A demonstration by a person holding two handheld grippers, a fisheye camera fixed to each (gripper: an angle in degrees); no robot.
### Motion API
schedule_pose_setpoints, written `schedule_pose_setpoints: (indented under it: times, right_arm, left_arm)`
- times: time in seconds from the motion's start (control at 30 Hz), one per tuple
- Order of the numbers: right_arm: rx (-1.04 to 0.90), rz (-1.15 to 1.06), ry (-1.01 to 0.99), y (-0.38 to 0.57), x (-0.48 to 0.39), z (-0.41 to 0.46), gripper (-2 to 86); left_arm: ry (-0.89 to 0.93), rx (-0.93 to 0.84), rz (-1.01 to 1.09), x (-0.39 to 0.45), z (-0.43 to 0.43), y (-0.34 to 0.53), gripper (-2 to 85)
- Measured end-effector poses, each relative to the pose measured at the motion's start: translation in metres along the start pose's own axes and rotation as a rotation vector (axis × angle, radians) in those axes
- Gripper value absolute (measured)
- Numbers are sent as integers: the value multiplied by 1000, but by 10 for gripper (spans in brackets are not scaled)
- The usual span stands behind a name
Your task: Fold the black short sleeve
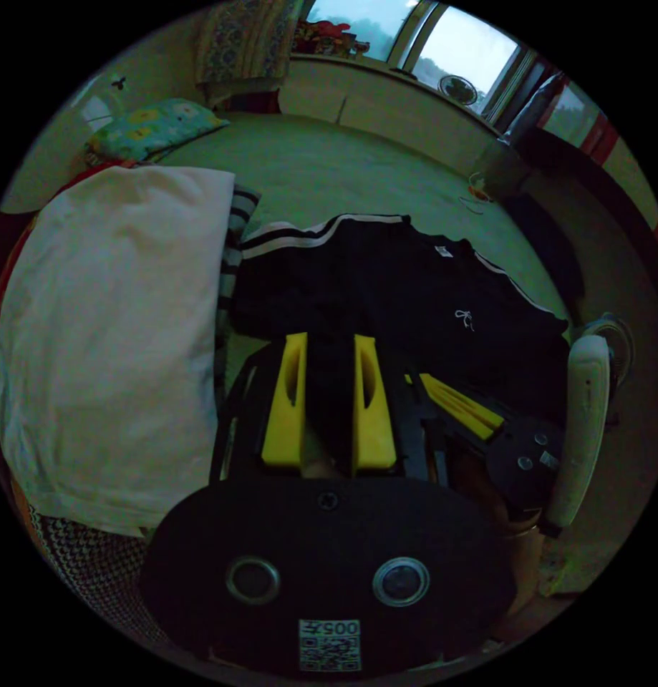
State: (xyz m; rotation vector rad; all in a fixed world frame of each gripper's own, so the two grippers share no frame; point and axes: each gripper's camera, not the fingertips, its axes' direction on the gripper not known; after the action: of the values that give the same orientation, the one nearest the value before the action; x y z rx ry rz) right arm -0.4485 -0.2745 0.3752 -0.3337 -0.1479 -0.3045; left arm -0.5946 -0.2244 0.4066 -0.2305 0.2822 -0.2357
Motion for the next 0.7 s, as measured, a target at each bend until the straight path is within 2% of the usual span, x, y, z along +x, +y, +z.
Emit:
schedule_pose_setpoints:
  times: [0.7]
  right_arm:
    - [-1, -12, 6, -6, -1, -16, -10]
  left_arm:
    - [14, -10, 11, -28, -3, -4, 107]
